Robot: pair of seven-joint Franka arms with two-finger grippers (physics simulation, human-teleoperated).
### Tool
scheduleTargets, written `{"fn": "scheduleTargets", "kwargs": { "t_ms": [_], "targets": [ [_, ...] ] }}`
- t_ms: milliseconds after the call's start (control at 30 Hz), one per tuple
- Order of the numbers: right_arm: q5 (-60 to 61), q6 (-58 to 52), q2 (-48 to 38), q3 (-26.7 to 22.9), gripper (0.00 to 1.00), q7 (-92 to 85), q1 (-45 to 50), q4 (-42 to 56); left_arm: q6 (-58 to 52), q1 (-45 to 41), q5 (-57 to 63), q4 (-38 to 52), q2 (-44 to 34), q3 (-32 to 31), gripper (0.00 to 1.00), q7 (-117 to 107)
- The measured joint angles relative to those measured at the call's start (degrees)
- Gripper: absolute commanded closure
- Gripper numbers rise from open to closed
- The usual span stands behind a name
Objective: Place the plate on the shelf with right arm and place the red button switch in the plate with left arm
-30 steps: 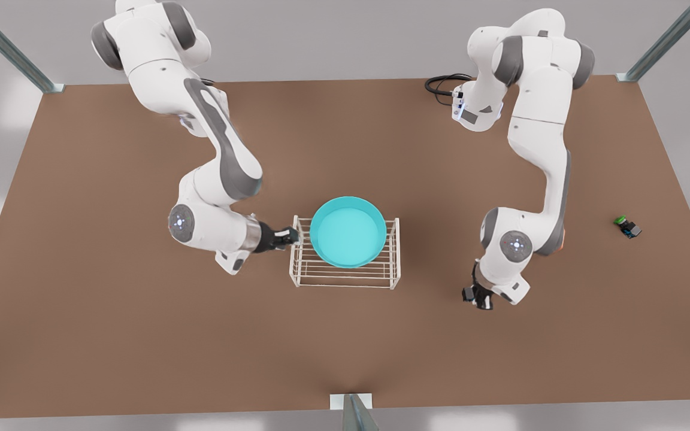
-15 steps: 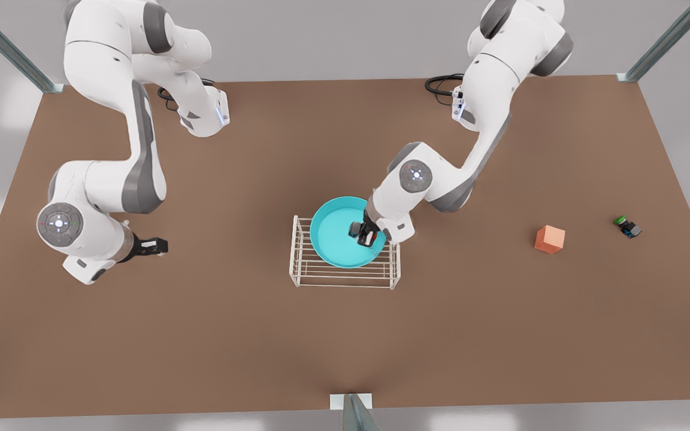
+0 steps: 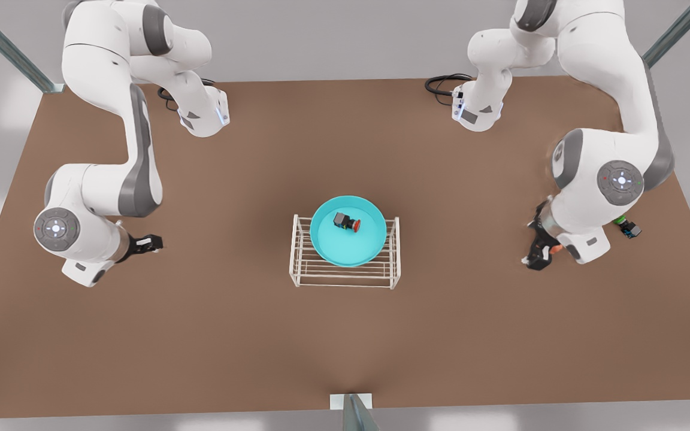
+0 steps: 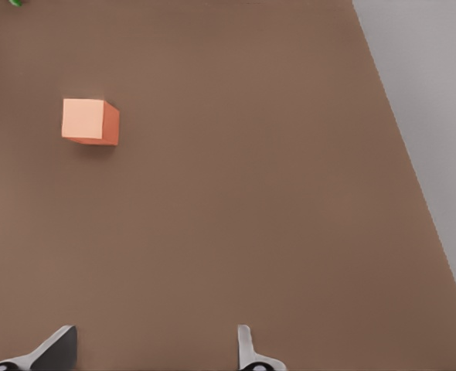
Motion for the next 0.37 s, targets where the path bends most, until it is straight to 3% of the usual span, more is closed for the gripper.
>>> {"fn": "scheduleTargets", "kwargs": {
  "t_ms": [367],
  "targets": [
    [0.3, -0.1, 0.4, 0.0, 0.00, -2.7, 0.0, 0.1, 2.8, -2.6, -4.3, -0.8, -1.4, 2.5, 0.00, 37.1]
  ]
}}
